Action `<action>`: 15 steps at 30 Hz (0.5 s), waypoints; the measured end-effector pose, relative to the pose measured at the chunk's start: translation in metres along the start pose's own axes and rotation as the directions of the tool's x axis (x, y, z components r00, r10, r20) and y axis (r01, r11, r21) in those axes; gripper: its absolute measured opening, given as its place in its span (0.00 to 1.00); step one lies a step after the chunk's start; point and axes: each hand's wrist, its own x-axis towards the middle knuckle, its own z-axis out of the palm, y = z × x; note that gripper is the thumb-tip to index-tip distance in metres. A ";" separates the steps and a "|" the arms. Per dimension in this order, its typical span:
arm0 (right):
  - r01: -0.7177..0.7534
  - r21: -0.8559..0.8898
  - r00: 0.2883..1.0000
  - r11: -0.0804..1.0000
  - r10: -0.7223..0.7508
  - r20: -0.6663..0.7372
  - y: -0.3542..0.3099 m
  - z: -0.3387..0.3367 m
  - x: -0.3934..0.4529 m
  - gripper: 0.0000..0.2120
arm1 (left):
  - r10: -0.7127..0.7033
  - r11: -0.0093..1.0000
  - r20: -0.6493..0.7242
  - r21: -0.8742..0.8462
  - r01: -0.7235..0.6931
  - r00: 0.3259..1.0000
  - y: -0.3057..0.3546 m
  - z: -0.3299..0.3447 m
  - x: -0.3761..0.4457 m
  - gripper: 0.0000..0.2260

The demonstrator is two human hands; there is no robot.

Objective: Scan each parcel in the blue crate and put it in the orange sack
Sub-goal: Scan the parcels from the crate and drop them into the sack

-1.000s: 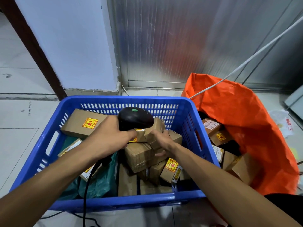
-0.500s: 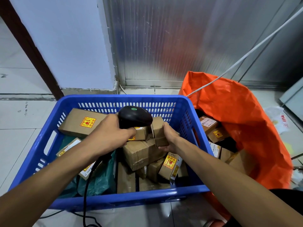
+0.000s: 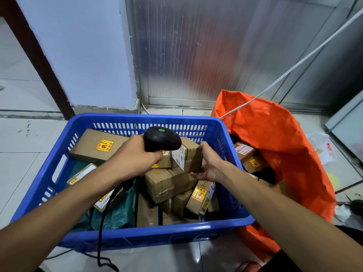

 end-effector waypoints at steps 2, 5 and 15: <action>-0.004 0.024 1.000 1.000 0.003 0.010 -0.001 -0.002 -0.002 0.12 | 0.000 1.000 0.002 0.011 0.000 1.000 0.000 0.000 0.000 0.03; -0.014 0.071 0.999 0.997 0.012 0.032 -0.004 -0.004 -0.007 0.14 | -0.003 1.000 0.005 0.015 0.003 1.000 0.001 -0.001 -0.001 0.03; -0.002 0.114 0.992 0.994 -0.012 0.123 -0.015 -0.012 -0.035 0.24 | 0.000 1.000 0.020 0.005 0.000 1.000 0.003 -0.005 -0.003 0.01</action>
